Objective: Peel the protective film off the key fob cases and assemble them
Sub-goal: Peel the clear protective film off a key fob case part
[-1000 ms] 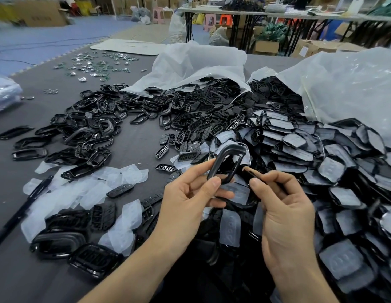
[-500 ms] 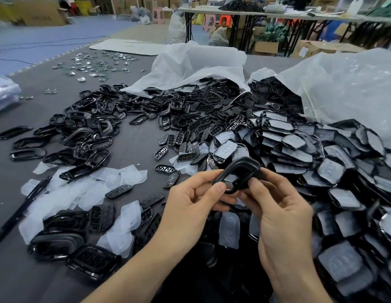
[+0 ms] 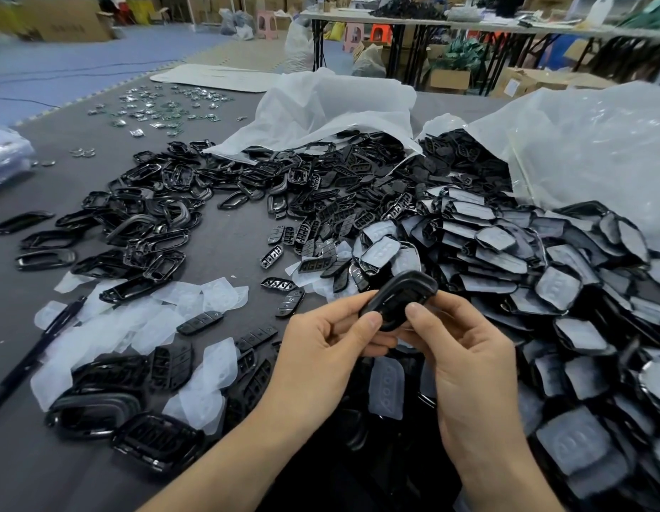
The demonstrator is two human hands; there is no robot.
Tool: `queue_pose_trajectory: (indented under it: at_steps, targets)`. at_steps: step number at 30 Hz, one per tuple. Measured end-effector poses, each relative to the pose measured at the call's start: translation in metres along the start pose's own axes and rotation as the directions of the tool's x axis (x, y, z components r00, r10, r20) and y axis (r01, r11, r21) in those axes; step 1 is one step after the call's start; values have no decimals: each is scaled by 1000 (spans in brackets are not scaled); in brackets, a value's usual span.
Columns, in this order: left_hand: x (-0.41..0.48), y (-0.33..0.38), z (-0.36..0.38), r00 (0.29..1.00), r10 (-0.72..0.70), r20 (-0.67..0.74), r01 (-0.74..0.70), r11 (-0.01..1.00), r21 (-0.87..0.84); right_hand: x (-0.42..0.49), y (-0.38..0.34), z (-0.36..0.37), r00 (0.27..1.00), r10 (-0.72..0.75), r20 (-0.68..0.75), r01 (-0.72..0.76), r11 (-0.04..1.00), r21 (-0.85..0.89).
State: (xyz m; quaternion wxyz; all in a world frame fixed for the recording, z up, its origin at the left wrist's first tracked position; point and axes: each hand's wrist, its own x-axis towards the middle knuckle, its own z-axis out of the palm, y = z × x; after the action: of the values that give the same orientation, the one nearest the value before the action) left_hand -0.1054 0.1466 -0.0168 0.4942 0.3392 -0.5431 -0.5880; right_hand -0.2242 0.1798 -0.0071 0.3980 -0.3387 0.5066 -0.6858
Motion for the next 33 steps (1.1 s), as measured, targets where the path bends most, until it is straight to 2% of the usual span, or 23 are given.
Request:
queue_pose_trajectory:
  at_steps: [5,9,18,29,31,33]
  targets:
    - [-2,0,1,1000,8,7,-8,997,79,-1,0,0,1000,-14,-6,14,997,-82]
    - [-3,-1,1,999,-2,33,-2,994,109,-1,0,0,1000,4,-10,-4,999,-52]
    - [-2,1,0,996,-44,83,42,999,25,-1,0,2,996,88,27,-90,995,51]
    - [-1,4,0,990,-79,114,94,987,-133,0,-2,3,995,103,16,-105,980,169]
    - [-2,3,0,994,-52,94,61,993,-97,-1,-3,3,995,102,6,-102,981,163]
    - [-4,1,-2,997,56,58,-60,995,77,0,-4,2,995,100,-18,-96,985,141]
